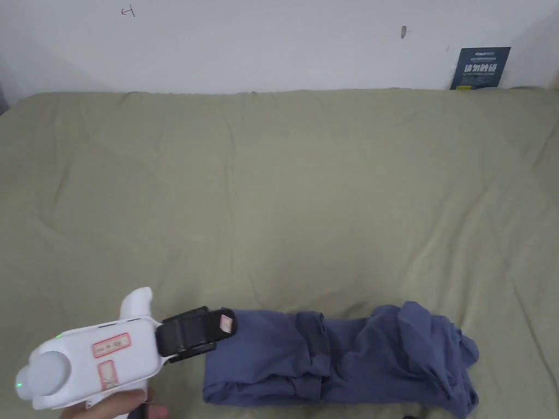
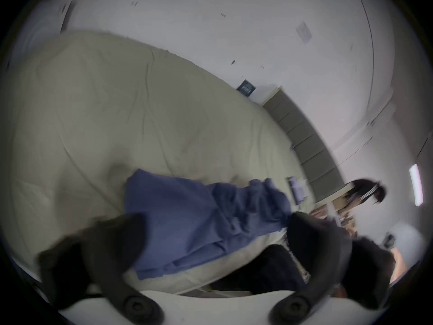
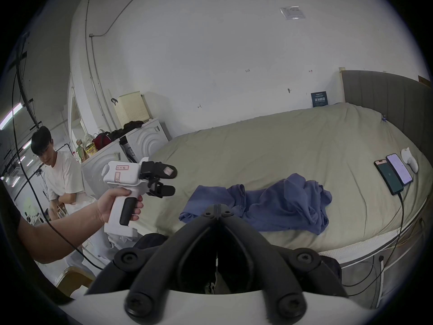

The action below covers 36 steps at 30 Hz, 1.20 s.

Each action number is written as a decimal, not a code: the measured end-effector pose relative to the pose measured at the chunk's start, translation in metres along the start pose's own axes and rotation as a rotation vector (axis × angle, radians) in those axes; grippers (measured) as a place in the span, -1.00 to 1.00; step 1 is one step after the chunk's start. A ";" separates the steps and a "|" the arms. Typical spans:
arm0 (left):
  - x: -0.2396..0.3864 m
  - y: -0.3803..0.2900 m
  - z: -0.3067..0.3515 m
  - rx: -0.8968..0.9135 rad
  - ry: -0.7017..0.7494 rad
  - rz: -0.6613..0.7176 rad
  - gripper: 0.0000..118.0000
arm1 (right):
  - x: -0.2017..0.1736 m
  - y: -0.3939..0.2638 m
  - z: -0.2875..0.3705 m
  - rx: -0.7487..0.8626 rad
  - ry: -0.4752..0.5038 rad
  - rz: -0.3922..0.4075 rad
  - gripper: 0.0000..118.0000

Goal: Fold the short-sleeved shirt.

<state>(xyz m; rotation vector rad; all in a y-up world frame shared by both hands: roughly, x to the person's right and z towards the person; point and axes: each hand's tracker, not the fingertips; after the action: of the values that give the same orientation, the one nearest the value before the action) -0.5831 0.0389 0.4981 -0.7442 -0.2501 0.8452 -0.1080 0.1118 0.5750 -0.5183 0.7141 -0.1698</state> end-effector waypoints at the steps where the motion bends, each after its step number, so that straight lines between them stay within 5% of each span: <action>1: -0.015 0.004 0.005 0.000 0.005 0.025 1.00 | 0.000 -0.001 -0.002 -0.006 -0.001 -0.002 -1.00; 8: -0.121 -0.016 -0.053 -0.209 -0.248 0.483 1.00 | -0.002 0.001 -0.019 -0.051 -0.013 -0.032 -1.00; 11: -0.102 -0.016 -0.081 -0.202 -0.462 0.484 1.00 | -0.004 0.005 -0.025 -0.054 -0.019 -0.039 -1.00; 14: -0.076 -0.021 -0.109 -0.260 -0.340 0.249 1.00 | -0.004 0.009 -0.030 -0.055 -0.022 -0.062 -1.00; 16: -0.065 -0.019 -0.112 -0.249 -0.283 0.233 0.92 | -0.004 0.010 -0.032 -0.057 -0.032 -0.060 -1.00; 18: -0.063 -0.016 -0.117 -0.219 -0.072 0.249 -0.85 | -0.003 0.010 -0.031 -0.055 -0.034 -0.064 -1.00; 19: -0.065 -0.020 -0.114 -0.185 0.095 0.179 -0.86 | -0.003 0.011 -0.031 -0.056 -0.032 -0.069 -1.00; 21: -0.063 -0.023 -0.106 -0.153 -0.038 0.254 -0.86 | -0.002 0.010 -0.031 -0.062 -0.033 -0.062 -1.00; 25: -0.046 -0.012 -0.062 -0.034 0.136 0.172 -0.86 | -0.001 0.009 -0.026 -0.051 -0.037 -0.071 -1.00; 29: -0.043 0.015 -0.007 0.027 0.458 0.035 -0.86 | -0.001 0.006 -0.024 -0.045 -0.031 -0.070 -1.00; 36: 0.041 0.002 -0.019 0.044 0.388 -0.061 -0.86 | -0.003 -0.001 -0.021 -0.047 0.000 -0.072 -1.00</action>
<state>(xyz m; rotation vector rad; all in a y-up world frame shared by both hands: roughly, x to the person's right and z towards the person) -0.5490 0.0613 0.4798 -0.8384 0.0918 0.6309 -0.1245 0.1039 0.5640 -0.5889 0.7016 -0.2208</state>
